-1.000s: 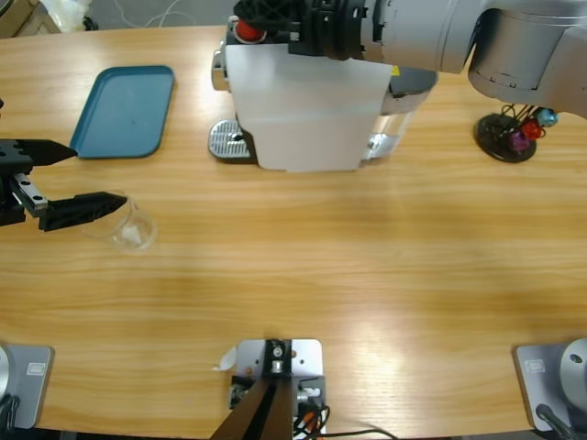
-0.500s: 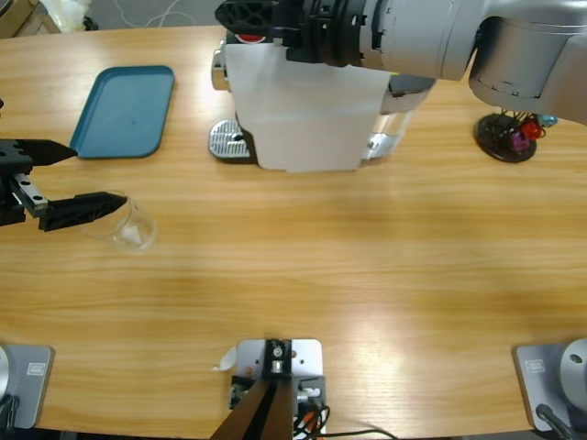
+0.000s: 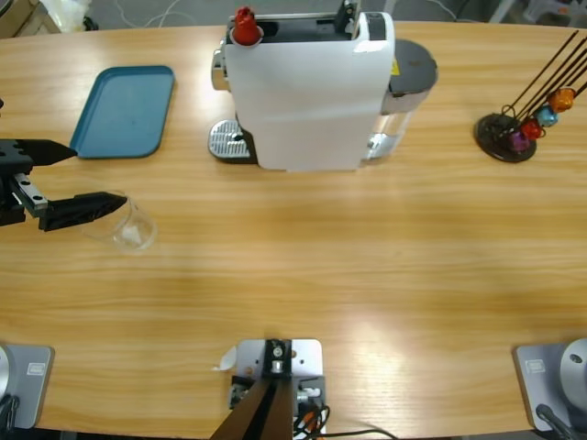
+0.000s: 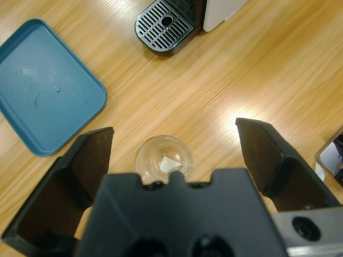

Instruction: Pour coffee

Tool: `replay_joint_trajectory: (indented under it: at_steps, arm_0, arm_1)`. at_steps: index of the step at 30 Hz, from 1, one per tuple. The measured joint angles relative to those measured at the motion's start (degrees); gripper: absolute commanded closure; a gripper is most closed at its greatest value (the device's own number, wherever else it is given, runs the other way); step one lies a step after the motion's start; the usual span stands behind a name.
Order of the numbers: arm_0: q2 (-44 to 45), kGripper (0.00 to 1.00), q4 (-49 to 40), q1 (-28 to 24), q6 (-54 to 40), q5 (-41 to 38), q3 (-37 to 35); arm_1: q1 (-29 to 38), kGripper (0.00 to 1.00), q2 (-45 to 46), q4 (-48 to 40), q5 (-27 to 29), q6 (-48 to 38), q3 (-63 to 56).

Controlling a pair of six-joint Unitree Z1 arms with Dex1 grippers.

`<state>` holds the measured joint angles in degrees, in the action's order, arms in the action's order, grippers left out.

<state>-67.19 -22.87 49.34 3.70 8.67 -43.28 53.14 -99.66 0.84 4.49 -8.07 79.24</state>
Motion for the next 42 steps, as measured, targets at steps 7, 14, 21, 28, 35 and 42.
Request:
replay_joint_trajectory:
  at_steps: [7, 14, 21, 28, 35, 42]
  arm_0:
    - [0.00, 0.009, 0.14, 0.00, 0.00, 0.00, 0.00]
    - [0.00, 0.009, 0.33, 0.00, 0.00, 0.00, 0.00]
    - [0.00, 0.009, 0.54, 0.00, 0.00, -0.05, 0.00]
    - [0.00, 0.009, 0.54, 0.00, 0.00, -0.06, 0.21]
    - [-0.01, 0.009, 0.55, 0.00, 0.00, -0.06, 0.73]
    - [-0.01, 0.009, 0.74, 0.00, 0.14, -0.06, 0.94]
  arm_1:
    - [3.71, 0.321, -2.52, 26.52, 8.49, 7.70, 18.89]
    - [5.33, 0.363, -18.23, 69.73, 11.88, 8.46, 59.34]
    - [5.35, 0.363, -24.78, 77.27, 12.01, 8.96, 69.90]
    - [5.35, 0.616, -27.63, 78.01, 12.68, 8.96, 70.91]
    - [5.33, 0.616, -28.15, 78.52, 15.62, 8.96, 71.12]
    - [5.33, 0.612, -28.34, 79.15, 14.61, 8.96, 71.12]
